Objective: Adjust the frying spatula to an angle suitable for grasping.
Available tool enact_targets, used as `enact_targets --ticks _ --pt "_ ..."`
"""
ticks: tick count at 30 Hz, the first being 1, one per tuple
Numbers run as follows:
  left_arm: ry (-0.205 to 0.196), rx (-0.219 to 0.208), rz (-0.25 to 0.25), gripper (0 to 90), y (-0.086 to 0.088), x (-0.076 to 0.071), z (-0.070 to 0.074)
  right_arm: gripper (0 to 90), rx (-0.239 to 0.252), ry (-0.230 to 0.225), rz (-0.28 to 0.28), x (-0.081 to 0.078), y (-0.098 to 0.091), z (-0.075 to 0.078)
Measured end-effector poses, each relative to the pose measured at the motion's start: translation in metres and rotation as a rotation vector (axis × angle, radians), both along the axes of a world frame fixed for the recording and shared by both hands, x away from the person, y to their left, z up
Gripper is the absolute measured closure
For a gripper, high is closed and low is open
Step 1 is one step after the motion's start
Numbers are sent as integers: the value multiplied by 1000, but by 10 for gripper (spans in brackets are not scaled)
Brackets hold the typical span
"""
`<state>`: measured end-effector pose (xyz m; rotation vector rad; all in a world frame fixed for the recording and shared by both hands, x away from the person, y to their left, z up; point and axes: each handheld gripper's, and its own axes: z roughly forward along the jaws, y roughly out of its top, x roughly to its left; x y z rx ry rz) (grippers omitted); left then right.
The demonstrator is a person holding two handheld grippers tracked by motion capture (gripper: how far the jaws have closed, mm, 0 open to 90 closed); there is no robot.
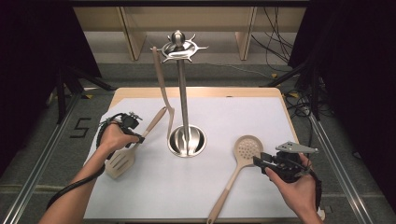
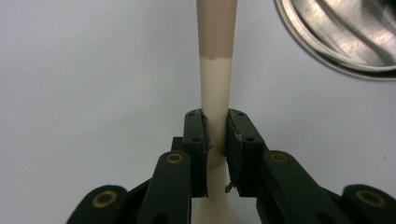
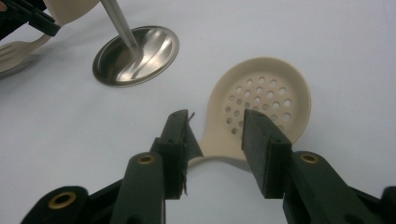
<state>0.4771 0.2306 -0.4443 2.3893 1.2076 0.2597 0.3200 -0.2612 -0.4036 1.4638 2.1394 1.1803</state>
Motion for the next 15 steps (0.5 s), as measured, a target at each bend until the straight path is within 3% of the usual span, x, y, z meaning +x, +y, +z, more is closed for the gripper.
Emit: enact_targets --ticks 3,5,6,9,10,13,14,15 --pt "-21 -31 19 780 6 -4 4 621 -21 -35 18 2 -1 0" --pt "-63 -63 38 780 9 -8 5 621 -18 -24 18 1 -1 0" --pt "-52 -67 35 780 12 -9 8 622 -18 -25 18 1 -1 0" --pt "-111 -126 81 780 17 -15 9 622 -19 -28 20 1 -1 0" --pt "-106 -135 80 780 19 -16 12 622 -19 -28 19 1 -1 0" --pt "-161 -166 103 780 25 -22 14 622 -18 -25 18 1 0 0" --pt "-154 -181 98 780 26 -24 15 622 -18 -28 19 1 0 0" --pt "-175 -192 103 780 28 -27 16 622 -20 -31 19 2 0 0"
